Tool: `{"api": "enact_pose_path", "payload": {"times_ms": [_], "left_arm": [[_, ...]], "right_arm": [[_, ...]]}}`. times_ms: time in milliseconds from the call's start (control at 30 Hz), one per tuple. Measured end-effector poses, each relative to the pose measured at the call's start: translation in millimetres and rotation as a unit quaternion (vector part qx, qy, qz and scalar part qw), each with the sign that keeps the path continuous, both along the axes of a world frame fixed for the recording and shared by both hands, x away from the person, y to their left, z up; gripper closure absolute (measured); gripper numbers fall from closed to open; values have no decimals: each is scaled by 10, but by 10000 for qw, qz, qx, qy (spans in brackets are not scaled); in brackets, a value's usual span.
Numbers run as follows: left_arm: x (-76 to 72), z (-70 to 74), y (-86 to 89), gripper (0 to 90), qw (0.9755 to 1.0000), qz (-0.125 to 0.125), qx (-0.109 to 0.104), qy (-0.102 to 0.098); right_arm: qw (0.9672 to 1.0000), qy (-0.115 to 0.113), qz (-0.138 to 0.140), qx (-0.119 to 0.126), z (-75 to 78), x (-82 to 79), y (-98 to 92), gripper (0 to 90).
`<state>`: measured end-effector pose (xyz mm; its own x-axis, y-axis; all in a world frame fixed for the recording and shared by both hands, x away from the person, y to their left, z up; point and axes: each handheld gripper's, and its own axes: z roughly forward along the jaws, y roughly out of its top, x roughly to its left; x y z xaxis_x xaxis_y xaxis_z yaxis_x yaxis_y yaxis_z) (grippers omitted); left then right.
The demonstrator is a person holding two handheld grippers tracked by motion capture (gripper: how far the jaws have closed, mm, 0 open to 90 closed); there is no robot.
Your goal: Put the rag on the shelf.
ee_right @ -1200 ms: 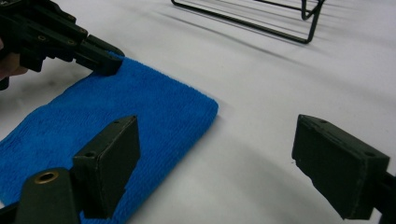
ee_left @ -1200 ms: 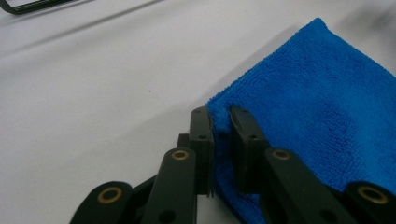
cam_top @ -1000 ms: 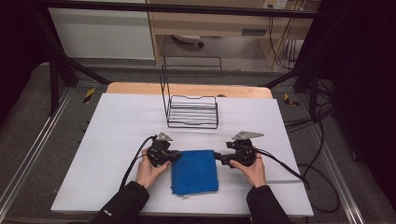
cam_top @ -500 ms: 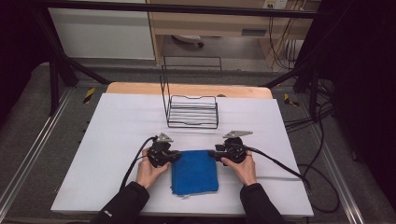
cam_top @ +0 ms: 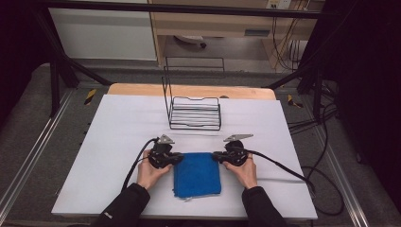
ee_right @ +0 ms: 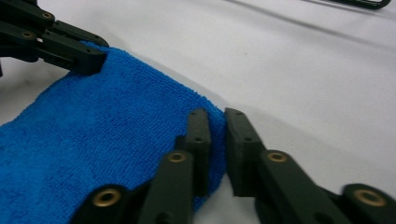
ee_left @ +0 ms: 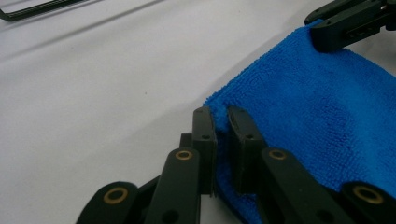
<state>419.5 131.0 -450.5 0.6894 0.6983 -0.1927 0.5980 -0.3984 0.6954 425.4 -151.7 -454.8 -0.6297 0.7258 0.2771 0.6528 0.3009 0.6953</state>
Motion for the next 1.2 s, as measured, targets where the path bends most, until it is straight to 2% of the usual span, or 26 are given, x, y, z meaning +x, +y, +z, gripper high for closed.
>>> {"api": "enact_pose_path", "payload": {"times_ms": [200,333,667,933,1200], "left_arm": [[-20,26,15,835,9999,66,-67,-49],[-51,56,18,836,9998,97,-114,-152],[-141,220,74,837,9982,150,-434,-376],[-241,394,102,838,9954,188,-647,-684],[-319,563,134,838,9912,203,-858,-986]], "right_arm": [[10000,-21,-7,91,53,-31,-16,864],[9997,-54,-31,215,109,-65,-31,867],[9983,-408,-23,417,284,-188,-68,869],[9953,-785,-48,564,434,-288,-94,870],[9910,-1132,-50,711,571,-354,-118,870]]}}
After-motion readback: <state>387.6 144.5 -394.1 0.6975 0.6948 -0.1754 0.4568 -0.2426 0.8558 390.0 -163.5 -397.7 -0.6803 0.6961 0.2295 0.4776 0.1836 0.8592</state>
